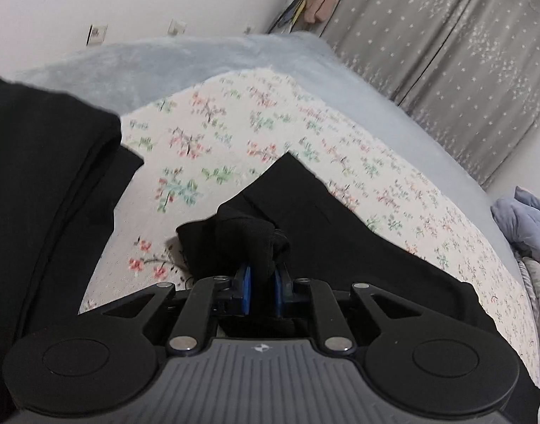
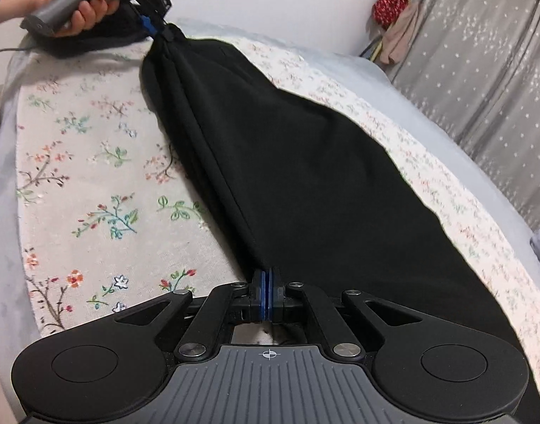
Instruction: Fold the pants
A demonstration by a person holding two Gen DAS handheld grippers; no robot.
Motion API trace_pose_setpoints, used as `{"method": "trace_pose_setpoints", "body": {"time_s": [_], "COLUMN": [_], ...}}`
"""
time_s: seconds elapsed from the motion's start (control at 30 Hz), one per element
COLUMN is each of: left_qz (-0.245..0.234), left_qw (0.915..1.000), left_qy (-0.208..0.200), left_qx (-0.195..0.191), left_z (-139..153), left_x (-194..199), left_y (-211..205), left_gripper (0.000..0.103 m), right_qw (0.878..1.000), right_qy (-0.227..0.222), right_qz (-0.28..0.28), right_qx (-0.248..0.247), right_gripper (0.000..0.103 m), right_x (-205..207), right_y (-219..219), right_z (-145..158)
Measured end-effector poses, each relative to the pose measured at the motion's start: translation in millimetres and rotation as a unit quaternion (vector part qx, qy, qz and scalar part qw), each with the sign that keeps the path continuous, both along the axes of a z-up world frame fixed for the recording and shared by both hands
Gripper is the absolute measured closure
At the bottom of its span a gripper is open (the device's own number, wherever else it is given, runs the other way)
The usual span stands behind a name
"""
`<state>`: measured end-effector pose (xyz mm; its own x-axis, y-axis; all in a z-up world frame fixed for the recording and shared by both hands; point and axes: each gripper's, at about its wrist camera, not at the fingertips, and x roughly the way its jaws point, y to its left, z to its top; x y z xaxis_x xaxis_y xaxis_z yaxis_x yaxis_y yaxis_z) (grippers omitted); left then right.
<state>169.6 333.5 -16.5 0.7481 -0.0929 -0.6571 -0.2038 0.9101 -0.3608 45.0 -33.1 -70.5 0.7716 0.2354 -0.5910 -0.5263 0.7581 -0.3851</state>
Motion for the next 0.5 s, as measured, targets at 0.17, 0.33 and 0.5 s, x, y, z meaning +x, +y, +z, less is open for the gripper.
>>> {"method": "trace_pose_setpoints", "body": {"time_s": [0.17, 0.33, 0.5], "left_qz": [0.014, 0.028, 0.007], "left_qw": [0.9993, 0.9967, 0.9898], "left_qy": [0.001, -0.010, 0.029], "left_qx": [0.036, 0.075, 0.139], "left_z": [6, 11, -4], "left_x": [-7, -14, -5], "left_y": [-9, -19, -34], "left_gripper": [0.082, 0.082, 0.073], "right_qw": [1.000, 1.000, 1.000], "right_qy": [0.003, 0.004, 0.016], "right_qz": [-0.002, -0.004, -0.008], "right_qx": [-0.002, 0.000, 0.003], "right_gripper": [0.102, 0.099, 0.099], "right_x": [0, -1, 1], "right_y": [2, 3, -1], "right_z": [-1, -3, -2]}}
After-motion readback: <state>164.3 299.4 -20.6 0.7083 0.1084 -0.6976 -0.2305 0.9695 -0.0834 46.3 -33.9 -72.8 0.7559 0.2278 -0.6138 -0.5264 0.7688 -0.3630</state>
